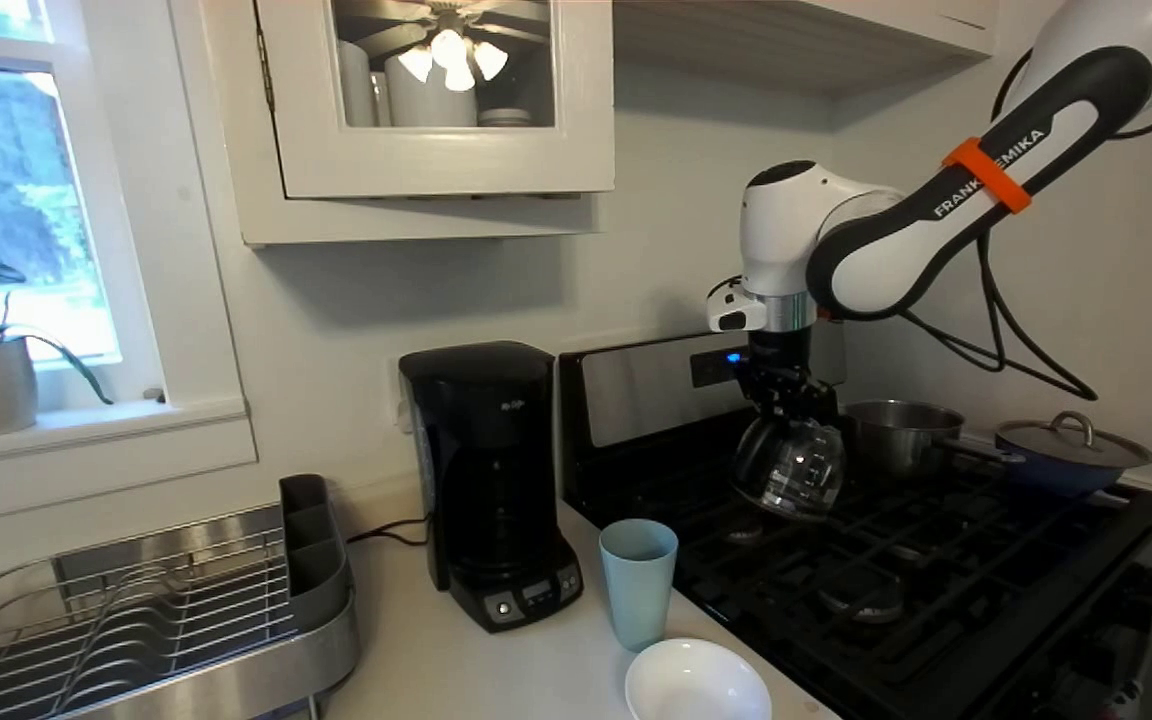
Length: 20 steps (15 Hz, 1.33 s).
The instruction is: Pick up the clear coffee jar and put it in the middle of the hob
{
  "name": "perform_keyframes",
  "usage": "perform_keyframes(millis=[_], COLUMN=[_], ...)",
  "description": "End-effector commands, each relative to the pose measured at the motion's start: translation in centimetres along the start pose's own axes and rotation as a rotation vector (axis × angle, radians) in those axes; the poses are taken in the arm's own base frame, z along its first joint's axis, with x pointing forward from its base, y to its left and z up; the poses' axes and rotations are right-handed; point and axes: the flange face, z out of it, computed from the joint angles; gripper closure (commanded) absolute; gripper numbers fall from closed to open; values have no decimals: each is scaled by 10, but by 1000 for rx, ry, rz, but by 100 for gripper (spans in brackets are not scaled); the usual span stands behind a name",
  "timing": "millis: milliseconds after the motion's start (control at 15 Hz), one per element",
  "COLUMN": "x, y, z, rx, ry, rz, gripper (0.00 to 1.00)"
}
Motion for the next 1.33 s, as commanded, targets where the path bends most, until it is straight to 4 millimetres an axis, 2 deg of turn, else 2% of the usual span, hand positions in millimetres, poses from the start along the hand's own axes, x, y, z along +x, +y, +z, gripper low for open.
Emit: perform_keyframes(millis=[0, 533, 1267], x=[-14, -34, -53], y=[-3, -17, -44], z=[-12, -10, 10], rx=[15, 123, 338], ry=[-110, -315, -529], rz=[52, 158, 300], gripper=[92, 92, 92])
